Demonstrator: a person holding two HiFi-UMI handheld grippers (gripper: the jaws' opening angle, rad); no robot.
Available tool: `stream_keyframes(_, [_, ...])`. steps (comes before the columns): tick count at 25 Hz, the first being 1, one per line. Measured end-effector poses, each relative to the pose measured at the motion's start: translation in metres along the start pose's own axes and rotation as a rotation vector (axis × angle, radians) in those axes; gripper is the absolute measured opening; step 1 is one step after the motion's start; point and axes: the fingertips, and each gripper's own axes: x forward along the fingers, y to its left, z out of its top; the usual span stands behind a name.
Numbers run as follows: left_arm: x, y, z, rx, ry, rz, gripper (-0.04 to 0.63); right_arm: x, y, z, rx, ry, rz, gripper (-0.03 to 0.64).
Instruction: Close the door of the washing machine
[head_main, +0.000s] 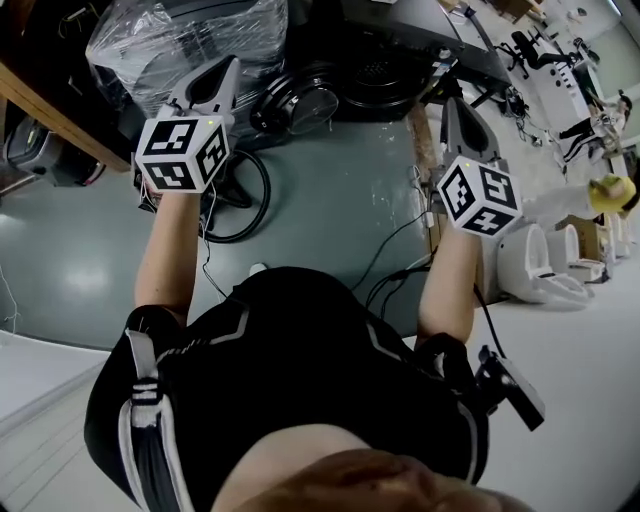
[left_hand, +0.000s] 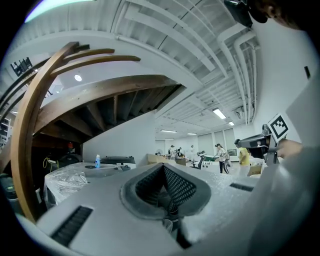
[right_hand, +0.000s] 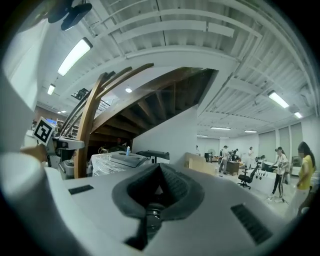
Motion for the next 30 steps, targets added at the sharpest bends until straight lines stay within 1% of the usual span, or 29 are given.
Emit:
stream_keyframes(4, [-0.007, 0.012, -0.005, -0.01, 0.007, -0.006, 0.002, 0.008, 0.011, 0.004, 0.033, -0.017, -0.011, 0.005])
stream_keyframes(9, [-0.017, 0.035, -0.011, -0.022, -0.005, -0.022, 0.002, 0.014, 0.034, 0.002, 0.028, 0.019, -0.017, 0.005])
stream_keyframes(11, [-0.02, 0.045, -0.015, -0.029, -0.009, -0.037, 0.002, 0.016, 0.046, 0.002, 0.034, 0.012, -0.018, 0.005])
stream_keyframes(13, [-0.023, 0.053, -0.021, -0.012, -0.006, -0.046, 0.002, 0.015, 0.06, 0.003, 0.035, -0.015, -0.012, 0.005])
stream_keyframes(15, [-0.024, 0.057, -0.026, 0.038, -0.002, -0.048, 0.002, 0.013, 0.072, 0.009, 0.015, -0.044, -0.01, 0.004])
stream_keyframes(16, [-0.022, 0.057, -0.027, 0.054, 0.0, -0.054, 0.002, 0.013, 0.076, 0.011, 0.002, -0.046, -0.017, 0.005])
stream_keyframes(17, [-0.021, 0.057, -0.029, 0.053, 0.002, -0.066, 0.002, 0.013, 0.077, 0.011, -0.01, -0.039, -0.03, 0.005])
stream_keyframes(20, [-0.018, 0.057, -0.034, 0.01, 0.002, -0.107, 0.002, 0.014, 0.077, 0.007, -0.028, -0.001, -0.057, 0.005])
stream_keyframes(23, [-0.012, 0.06, -0.035, 0.004, -0.001, -0.131, 0.002, 0.022, 0.074, 0.004, -0.032, 0.003, -0.058, 0.005])
stream_keyframes(27, [0.002, 0.067, -0.044, -0.02, 0.008, -0.104, 0.002, 0.041, 0.065, -0.01, -0.036, 0.015, -0.03, 0.005])
stream_keyframes(30, [0.021, 0.071, -0.049, -0.011, 0.026, -0.063, 0.002, 0.063, 0.05, -0.016, -0.021, 0.007, -0.004, 0.005])
